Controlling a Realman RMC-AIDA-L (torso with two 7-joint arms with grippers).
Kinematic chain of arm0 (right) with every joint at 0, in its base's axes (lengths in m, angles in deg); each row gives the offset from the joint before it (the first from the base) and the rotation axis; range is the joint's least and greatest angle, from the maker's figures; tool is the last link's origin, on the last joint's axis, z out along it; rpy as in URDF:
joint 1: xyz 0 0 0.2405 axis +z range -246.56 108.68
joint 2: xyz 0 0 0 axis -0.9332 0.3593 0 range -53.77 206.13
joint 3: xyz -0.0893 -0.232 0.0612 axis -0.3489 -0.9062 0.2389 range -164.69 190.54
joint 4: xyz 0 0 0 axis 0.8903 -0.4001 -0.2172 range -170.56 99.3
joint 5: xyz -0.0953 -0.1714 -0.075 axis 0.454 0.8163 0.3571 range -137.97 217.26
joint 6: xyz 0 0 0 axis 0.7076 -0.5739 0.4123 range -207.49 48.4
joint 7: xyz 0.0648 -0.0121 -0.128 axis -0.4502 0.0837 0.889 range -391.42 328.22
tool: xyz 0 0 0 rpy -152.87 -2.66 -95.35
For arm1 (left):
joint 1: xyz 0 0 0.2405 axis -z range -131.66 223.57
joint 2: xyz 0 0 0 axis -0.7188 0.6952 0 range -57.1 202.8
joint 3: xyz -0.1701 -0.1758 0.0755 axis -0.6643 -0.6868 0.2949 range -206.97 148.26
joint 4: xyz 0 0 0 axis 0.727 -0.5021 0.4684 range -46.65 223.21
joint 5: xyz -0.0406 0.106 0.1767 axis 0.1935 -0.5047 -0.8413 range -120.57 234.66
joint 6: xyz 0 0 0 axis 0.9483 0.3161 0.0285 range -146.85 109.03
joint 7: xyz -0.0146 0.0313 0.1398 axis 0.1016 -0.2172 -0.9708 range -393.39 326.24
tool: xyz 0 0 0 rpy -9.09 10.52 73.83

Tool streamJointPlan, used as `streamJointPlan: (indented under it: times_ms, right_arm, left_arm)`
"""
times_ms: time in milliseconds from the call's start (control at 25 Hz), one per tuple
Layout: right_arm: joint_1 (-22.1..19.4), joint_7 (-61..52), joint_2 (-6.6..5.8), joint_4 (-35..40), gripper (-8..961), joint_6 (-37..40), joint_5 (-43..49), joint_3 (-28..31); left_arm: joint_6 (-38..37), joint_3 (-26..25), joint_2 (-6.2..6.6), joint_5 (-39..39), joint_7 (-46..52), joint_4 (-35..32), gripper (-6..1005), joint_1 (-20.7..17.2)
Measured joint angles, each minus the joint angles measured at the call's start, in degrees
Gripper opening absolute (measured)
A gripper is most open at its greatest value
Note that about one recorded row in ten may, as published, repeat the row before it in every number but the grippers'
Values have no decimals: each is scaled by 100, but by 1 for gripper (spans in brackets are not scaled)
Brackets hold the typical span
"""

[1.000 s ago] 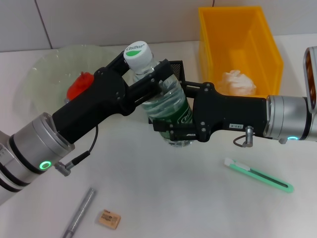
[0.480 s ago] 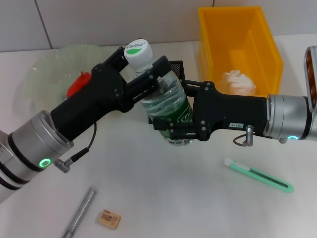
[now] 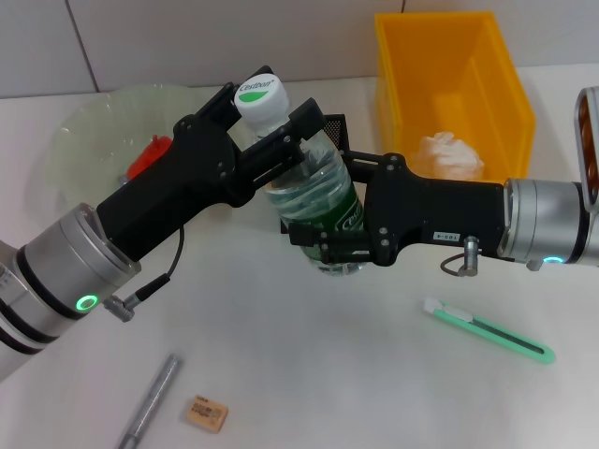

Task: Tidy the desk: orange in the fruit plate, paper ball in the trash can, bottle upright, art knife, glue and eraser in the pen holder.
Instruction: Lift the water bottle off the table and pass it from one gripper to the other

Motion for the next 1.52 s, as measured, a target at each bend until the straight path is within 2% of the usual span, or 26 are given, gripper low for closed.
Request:
streamJointPlan:
  times_ms: [400,560,800,1520]
  right_arm:
    - [17,0,0,0,761,-5,-2,0]
    - [18,-1,0,1,761,-10,-3,1]
    - [19,0,0,1,761,-13,-4,0]
    - [43,3,0,-24,762,-56,-7,1]
  left_arm:
    - [118,-21,0,1,-3,0,833,9]
    - [105,-44,0,-1,-66,-4,624,0]
    - [89,-33,0,-3,-152,-48,434,-21]
    - [32,-1,0,7,-139,-62,435,3]
